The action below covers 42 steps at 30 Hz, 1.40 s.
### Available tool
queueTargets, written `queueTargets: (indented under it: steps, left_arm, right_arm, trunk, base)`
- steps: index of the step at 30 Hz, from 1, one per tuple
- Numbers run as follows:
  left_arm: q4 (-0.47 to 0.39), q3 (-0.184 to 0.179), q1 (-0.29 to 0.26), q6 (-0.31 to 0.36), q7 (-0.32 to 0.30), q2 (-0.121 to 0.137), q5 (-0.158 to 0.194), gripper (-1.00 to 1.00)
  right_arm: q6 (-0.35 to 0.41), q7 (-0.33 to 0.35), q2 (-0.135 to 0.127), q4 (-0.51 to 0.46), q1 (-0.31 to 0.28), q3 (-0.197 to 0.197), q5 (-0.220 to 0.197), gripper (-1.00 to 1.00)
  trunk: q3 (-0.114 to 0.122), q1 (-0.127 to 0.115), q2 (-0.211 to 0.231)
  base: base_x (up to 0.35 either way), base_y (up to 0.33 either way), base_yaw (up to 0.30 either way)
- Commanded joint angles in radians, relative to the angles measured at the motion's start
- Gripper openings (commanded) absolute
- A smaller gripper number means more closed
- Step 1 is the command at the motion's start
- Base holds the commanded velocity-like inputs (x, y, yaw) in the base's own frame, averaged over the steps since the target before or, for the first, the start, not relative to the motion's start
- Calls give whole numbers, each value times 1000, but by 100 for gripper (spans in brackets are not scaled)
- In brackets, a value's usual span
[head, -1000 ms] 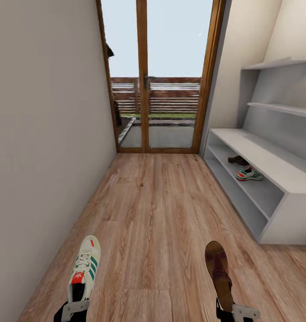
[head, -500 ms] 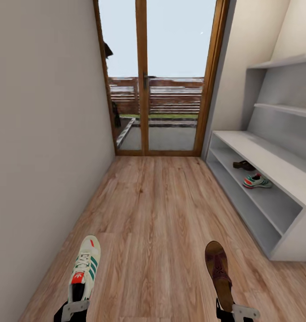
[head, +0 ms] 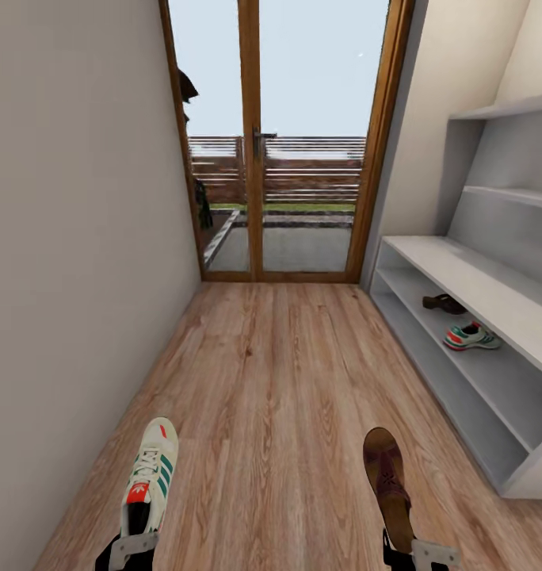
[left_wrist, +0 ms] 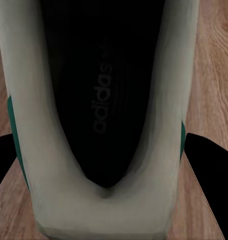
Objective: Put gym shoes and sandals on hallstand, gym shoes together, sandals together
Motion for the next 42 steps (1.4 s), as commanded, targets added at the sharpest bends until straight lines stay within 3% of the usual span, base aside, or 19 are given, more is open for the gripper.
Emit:
queueTargets:
  steps: [1, 13, 42]
  left_arm:
    - [0, 9, -1, -4, -6, -1, -7, -100]
    - [0, 9, -1, -4, -6, -1, -7, -100]
    - [-1, 7, -1, -5, -6, -1, -7, -100]
  right_arm:
    - [-2, -4, 0, 1, -1, -4, 8, -100]
    - [-2, -4, 0, 1, -1, -4, 7, -100]
    - [-2, -3, 0, 1, -1, -4, 7, -100]
  trunk:
    - [-1, 0, 0]
    - [0, 0, 0]
    - [15, 0, 0]
  base:
    - [339, 0, 0]
    - [338, 0, -29]
    - [339, 29, -245]
